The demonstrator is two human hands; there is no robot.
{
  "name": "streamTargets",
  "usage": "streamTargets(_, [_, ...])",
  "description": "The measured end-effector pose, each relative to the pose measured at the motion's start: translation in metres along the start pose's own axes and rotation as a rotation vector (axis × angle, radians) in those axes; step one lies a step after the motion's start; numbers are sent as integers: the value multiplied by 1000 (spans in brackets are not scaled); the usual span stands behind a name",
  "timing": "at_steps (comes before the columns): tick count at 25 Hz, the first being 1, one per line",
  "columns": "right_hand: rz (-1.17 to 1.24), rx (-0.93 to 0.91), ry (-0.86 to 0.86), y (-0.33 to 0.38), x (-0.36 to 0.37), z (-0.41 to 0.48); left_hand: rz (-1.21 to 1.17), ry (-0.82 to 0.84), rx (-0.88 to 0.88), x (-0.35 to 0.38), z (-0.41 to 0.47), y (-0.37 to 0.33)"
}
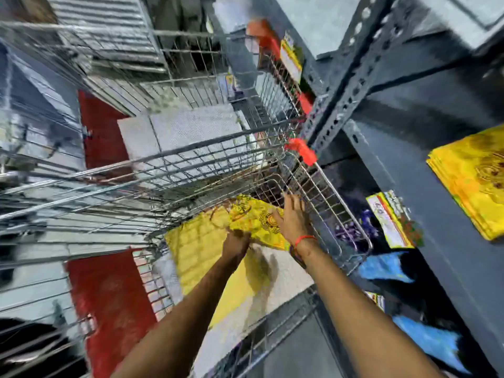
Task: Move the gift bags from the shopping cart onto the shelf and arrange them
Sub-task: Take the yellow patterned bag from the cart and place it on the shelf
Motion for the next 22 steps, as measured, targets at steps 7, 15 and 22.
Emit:
streamTargets(7, [-90, 178, 456, -60, 60, 66, -266, 89, -238, 57, 49, 28])
streamTargets(15, [-226, 280, 667, -94, 93, 83, -461, 112, -331, 61, 53, 34])
streamTargets(22, [-77, 283, 422, -64, 32, 46, -409, 79, -130, 8, 8, -13])
Point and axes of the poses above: each hand's wrist, its own z-axis towards the middle knuckle, its own x-axis out of the palm, y = z × x, the point moved 5 cm from there along z, towards the middle knuckle, and after that the axes turned 12 degrees about z, right-handed, at the moved point
